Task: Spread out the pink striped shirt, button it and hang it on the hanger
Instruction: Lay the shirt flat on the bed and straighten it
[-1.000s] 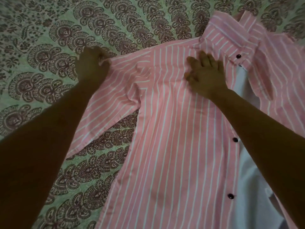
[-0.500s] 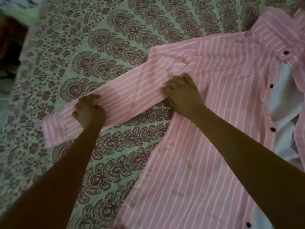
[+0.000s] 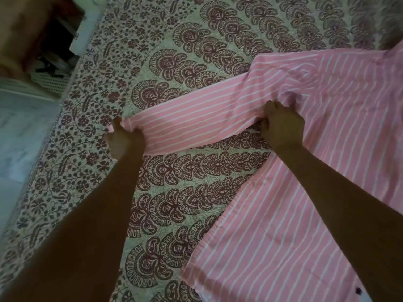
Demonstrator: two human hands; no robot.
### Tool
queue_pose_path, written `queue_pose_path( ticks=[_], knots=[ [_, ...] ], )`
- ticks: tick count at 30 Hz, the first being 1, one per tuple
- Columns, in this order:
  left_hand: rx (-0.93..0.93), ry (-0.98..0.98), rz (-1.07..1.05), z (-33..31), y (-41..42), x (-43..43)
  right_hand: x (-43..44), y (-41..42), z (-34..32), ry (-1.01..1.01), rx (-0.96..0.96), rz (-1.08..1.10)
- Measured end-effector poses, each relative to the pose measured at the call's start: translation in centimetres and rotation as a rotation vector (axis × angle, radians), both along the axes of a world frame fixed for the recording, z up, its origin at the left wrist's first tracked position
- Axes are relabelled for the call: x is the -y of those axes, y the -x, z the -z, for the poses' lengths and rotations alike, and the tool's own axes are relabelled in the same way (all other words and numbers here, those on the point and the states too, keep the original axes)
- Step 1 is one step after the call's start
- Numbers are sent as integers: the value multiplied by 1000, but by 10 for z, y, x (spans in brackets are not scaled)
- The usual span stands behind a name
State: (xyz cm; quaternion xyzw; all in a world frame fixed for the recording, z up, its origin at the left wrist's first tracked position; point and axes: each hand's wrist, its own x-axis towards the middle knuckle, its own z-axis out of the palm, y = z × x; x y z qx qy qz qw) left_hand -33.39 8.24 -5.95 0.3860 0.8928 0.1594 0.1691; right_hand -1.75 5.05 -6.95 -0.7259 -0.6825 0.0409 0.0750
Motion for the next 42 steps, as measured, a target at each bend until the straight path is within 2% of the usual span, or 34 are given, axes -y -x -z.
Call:
queue_pose_path(
  ticks=[5,8,12,14,16,18,20,23,27,31,33,36,42],
  knots=[
    [-93,31,108,-10,21,-14,-1,8,-9,28,-6,70],
    [-172,-16,70,-21,36,-19,-1,9,-10,-55,-24,87],
    [-216,-32,38,-26,57,-22,3,16,1,-66,4,-128],
    [-230,-50,157,-21,54,-19,8,21,9,0,10,-129],
    [-257,-120,356,-12,45,-10,10,25,12,66,-20,-43],
    [-274,-102,600,2,33,6,15,28,13,94,-34,10],
    [-253,42,777,20,25,23,20,30,14,78,-22,32],
    [-242,122,790,36,25,32,29,28,18,141,-69,27],
    [-255,216,802,27,28,23,47,28,11,213,-137,12],
    [-238,107,808,5,9,29,83,33,-6,192,-254,64],
    [-222,18,883,-5,-15,43,111,30,-17,188,-299,109],
    [-140,-54,1015,-12,-61,75,161,15,-31,171,-306,196],
    [49,-76,1234,-10,-150,150,261,-32,-32,206,-267,395]
  ],
)
